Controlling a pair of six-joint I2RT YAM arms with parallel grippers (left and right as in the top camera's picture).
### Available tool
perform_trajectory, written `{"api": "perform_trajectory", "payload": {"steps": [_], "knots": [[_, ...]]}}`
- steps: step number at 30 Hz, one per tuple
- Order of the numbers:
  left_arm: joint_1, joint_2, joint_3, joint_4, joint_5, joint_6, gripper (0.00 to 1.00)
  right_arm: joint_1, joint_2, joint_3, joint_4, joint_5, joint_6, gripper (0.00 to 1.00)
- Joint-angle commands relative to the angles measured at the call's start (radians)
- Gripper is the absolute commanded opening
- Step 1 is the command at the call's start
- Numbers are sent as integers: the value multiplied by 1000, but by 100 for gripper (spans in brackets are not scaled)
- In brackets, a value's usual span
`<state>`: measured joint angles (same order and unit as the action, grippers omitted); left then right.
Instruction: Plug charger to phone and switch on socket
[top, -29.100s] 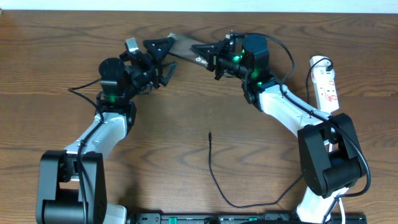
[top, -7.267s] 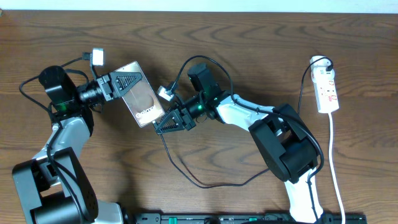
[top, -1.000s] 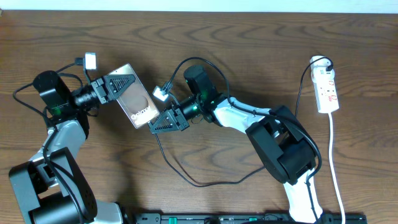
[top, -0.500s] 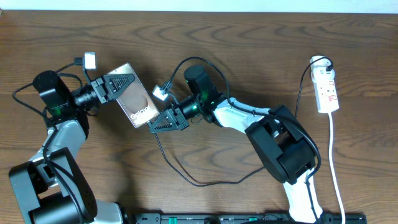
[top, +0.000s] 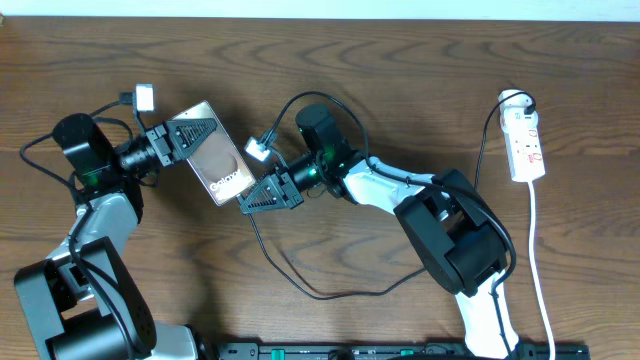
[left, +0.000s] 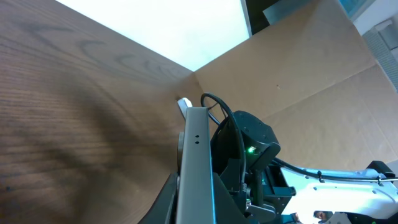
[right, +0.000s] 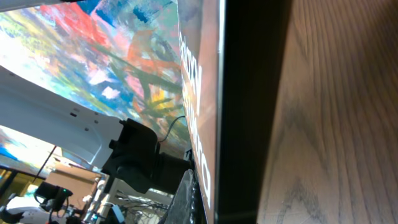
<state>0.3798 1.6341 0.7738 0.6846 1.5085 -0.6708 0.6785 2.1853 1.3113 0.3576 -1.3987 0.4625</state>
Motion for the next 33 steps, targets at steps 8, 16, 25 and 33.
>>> {"api": "perform_trajectory", "payload": {"steps": [8, 16, 25, 33], "knots": [[-6, -20, -18, -3, 63, 32, 7, -10, -8, 16, 36, 36, 17, 1], [-6, -20, -18, -3, 63, 32, 8, -10, -8, 16, 36, 35, 19, 2], [-5, -20, -18, -3, 62, 36, 7, -10, -8, 16, 35, 23, 19, 12], [-5, -20, -18, -3, 62, 46, 7, -10, -8, 16, 36, 0, 15, 72]]}}
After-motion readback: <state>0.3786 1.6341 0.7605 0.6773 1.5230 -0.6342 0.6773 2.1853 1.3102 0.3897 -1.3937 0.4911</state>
